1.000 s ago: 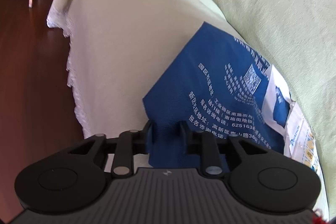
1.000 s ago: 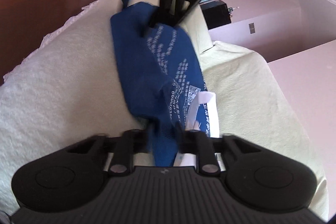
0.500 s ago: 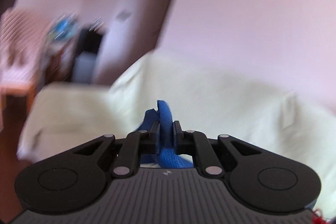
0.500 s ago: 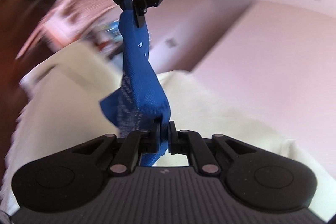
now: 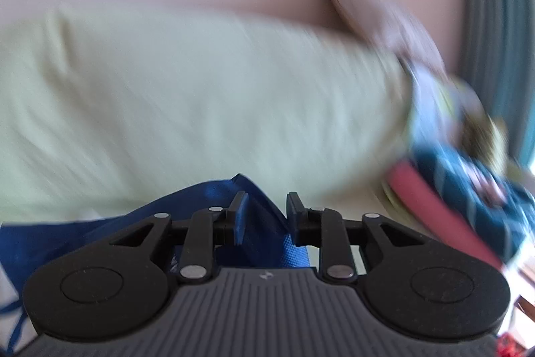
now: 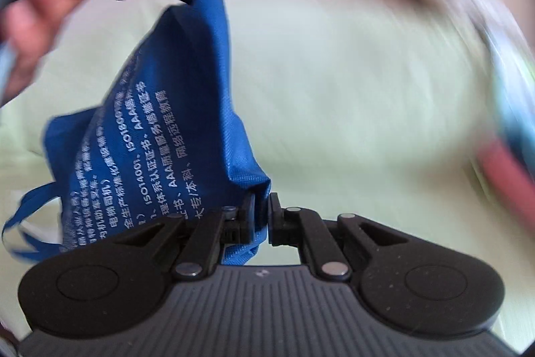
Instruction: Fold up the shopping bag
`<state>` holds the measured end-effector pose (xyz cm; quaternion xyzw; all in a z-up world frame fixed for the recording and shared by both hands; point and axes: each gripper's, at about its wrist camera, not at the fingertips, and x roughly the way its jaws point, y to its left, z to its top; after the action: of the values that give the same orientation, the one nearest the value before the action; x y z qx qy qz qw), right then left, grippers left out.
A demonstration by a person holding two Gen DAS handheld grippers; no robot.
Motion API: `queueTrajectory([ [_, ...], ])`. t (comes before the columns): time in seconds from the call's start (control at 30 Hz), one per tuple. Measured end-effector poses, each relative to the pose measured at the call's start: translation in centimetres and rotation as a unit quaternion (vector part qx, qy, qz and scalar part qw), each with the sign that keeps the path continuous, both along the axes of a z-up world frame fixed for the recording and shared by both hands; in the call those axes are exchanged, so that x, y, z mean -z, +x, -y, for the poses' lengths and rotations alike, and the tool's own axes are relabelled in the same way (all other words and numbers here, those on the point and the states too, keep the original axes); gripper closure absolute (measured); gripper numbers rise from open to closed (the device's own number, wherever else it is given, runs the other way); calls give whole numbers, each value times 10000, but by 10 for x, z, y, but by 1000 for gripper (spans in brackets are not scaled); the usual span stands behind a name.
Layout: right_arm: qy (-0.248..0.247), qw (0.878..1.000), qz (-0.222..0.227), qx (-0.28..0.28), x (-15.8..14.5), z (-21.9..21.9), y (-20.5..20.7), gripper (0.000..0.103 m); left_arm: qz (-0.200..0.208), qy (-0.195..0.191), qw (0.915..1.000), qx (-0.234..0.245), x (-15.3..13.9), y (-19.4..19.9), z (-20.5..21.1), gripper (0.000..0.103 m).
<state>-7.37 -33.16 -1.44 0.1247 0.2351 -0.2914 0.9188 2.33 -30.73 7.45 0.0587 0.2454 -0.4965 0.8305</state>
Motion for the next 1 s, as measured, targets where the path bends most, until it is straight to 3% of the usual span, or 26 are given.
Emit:
queueTrajectory([
  [0.1,811,9941,-528,495,40,47,-37,88,-239,518,9975,426,42,-63,7,55],
  [0.17,1183,9871,-756,767,60,74,-59,74,-280,717,9960,463,49,-92,-7,53],
  [0.23,1153,9868,-686,903,64,88,-78,57,-373,897,9948,289,63,-96,-39,51],
  [0.3,1288,9873,-472,800,64,102,-95,52,-541,1041,9929,-171,71,-78,-81,45],
  [0.43,1709,9843,-153,416,72,122,-125,34,-1129,1312,9691,-1758,92,-21,-165,45],
  [0.57,2160,9761,-31,217,82,118,-121,32,-2025,1205,9377,-2553,116,19,-209,45],
  [0.6,2262,9738,-20,234,86,117,-117,33,-2214,1178,9294,-2708,121,27,-217,45],
  [0.63,2346,9718,14,244,88,115,-114,44,-2334,1153,9256,-2747,128,32,-218,45],
  [0.7,2364,9715,25,179,91,114,-109,80,-2587,1102,9206,-2710,143,42,-211,47],
  [0.73,2308,9729,-20,141,90,114,-107,90,-2641,1088,9204,-2669,149,45,-204,52],
  [0.77,2232,9746,-62,158,88,114,-106,99,-2556,1096,9243,-2614,151,48,-195,82],
  [0.8,2168,9759,-48,230,86,116,-108,99,-2471,1104,9281,-2558,153,51,-187,98],
  [0.93,1851,9790,83,850,79,132,-128,101,-2319,997,9428,-2178,157,62,-145,100],
  [1.0,1638,9775,107,1327,83,148,-142,101,-2085,1026,9541,-1890,156,60,-118,100],
])
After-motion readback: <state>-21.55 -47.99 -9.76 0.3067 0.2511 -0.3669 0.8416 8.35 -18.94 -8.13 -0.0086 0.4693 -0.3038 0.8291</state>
